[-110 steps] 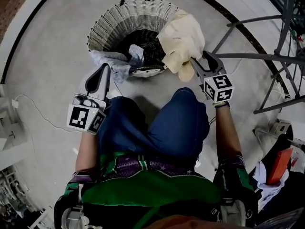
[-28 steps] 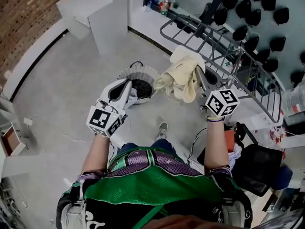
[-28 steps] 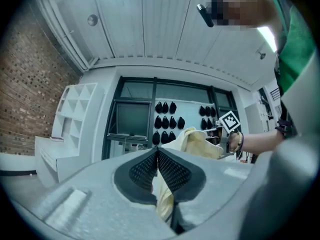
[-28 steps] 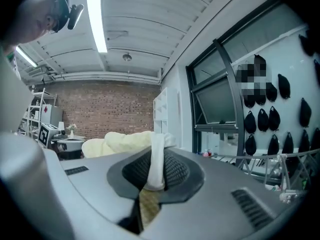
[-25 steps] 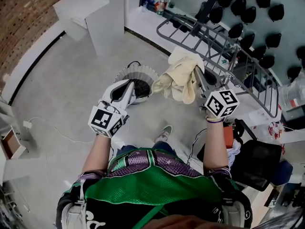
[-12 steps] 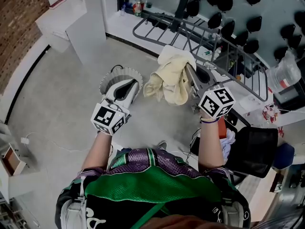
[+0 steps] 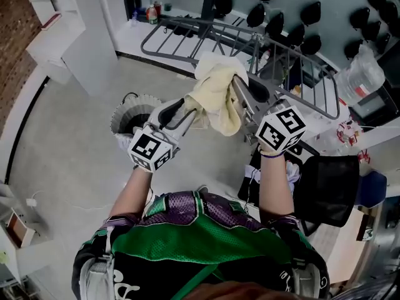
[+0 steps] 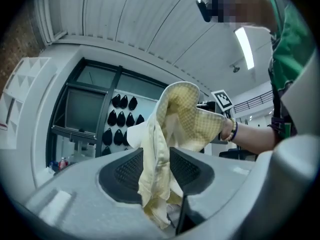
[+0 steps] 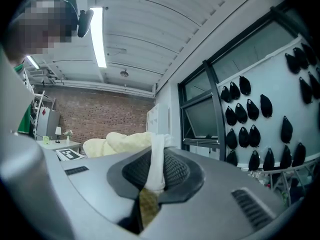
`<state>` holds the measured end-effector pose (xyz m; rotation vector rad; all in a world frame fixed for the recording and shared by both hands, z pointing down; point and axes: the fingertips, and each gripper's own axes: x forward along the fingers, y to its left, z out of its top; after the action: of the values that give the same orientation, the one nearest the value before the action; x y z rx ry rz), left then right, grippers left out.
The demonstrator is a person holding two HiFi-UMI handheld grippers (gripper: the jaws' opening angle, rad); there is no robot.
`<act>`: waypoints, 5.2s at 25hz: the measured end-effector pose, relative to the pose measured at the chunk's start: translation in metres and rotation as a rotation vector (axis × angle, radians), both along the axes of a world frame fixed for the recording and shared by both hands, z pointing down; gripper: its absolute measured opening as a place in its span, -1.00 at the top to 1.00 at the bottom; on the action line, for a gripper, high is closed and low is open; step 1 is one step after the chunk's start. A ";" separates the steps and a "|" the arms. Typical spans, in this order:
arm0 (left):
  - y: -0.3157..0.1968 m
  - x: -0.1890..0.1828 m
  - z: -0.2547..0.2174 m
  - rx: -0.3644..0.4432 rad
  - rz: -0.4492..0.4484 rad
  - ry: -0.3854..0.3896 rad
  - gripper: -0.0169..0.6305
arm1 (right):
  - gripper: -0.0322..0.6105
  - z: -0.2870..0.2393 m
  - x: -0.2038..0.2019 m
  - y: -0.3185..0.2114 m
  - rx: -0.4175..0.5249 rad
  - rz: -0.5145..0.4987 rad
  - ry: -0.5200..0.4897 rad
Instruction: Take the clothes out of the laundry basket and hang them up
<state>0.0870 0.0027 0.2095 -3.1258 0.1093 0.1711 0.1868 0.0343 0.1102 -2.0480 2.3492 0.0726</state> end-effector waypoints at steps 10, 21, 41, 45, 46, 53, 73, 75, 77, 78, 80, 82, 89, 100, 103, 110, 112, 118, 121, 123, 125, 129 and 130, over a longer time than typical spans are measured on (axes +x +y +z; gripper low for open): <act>0.031 0.068 -0.012 0.028 0.025 0.023 0.85 | 0.78 0.010 0.076 0.046 -0.001 0.076 -0.030; 0.049 0.087 -0.088 0.087 0.076 0.138 0.87 | 0.77 0.058 0.117 0.075 -0.042 0.129 -0.088; 0.069 0.175 -0.138 -0.080 0.096 0.271 0.87 | 0.37 0.127 0.178 0.160 -0.138 0.080 -0.045; 0.080 0.189 -0.147 -0.049 0.098 0.273 0.87 | 0.37 0.134 0.172 0.167 -0.126 0.017 -0.043; 0.084 0.193 -0.147 -0.031 0.097 0.261 0.87 | 0.37 0.139 0.170 0.166 -0.129 0.005 -0.047; 0.103 0.195 -0.168 0.010 0.125 0.283 0.87 | 0.30 0.158 0.174 0.161 -0.137 -0.027 -0.082; 0.111 0.173 -0.235 0.058 0.208 0.394 0.87 | 0.26 0.302 0.130 0.119 -0.388 -0.107 -0.153; 0.113 0.170 -0.239 0.068 0.214 0.397 0.87 | 0.25 0.303 0.138 0.114 -0.379 -0.096 -0.143; 0.112 0.169 -0.240 0.069 0.218 0.398 0.87 | 0.24 0.298 0.145 0.111 -0.368 -0.101 -0.128; 0.111 0.169 -0.241 0.071 0.219 0.396 0.87 | 0.20 0.296 0.148 0.110 -0.368 -0.108 -0.116; 0.111 0.168 -0.243 0.082 0.222 0.394 0.87 | 0.14 0.295 0.150 0.105 -0.377 -0.132 -0.094; 0.113 0.168 -0.246 0.092 0.228 0.394 0.87 | 0.10 0.296 0.145 0.097 -0.390 -0.189 -0.087; 0.107 0.169 -0.246 0.117 0.211 0.372 0.87 | 0.10 0.301 0.117 0.060 -0.413 -0.315 -0.034; 0.016 0.137 -0.222 0.097 -0.002 0.349 0.87 | 0.85 0.285 0.153 0.093 -0.398 -0.215 -0.010; -0.016 0.131 -0.207 0.081 -0.067 0.332 0.87 | 0.85 0.268 0.185 0.109 -0.395 -0.131 0.003; -0.076 0.138 -0.181 0.028 -0.137 0.293 0.87 | 0.85 0.208 0.243 0.128 -0.363 0.005 0.057; -0.094 0.143 -0.173 0.009 -0.150 0.287 0.87 | 0.85 0.187 0.259 0.125 -0.339 0.047 0.070; -0.159 0.154 -0.143 -0.069 -0.201 0.257 0.87 | 0.86 0.119 0.292 0.095 -0.198 0.139 0.017; -0.195 0.167 -0.125 -0.104 -0.224 0.240 0.87 | 0.86 0.092 0.308 0.070 -0.182 0.168 0.021; -0.220 0.176 -0.115 -0.120 -0.235 0.229 0.87 | 0.86 0.078 0.316 0.046 -0.175 0.162 0.027; -0.248 0.185 -0.108 -0.131 -0.243 0.220 0.87 | 0.86 0.066 0.322 0.021 -0.163 0.151 0.023; -0.299 0.198 -0.096 -0.151 -0.264 0.203 0.87 | 0.86 0.049 0.339 -0.030 -0.154 0.156 0.020; -0.311 0.200 -0.094 -0.154 -0.271 0.197 0.87 | 0.86 0.045 0.343 -0.042 -0.152 0.158 0.023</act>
<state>0.2867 -0.3084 0.1155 -3.1906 0.5687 0.4864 0.5302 -0.0080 0.1554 -2.3112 2.2662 -0.0823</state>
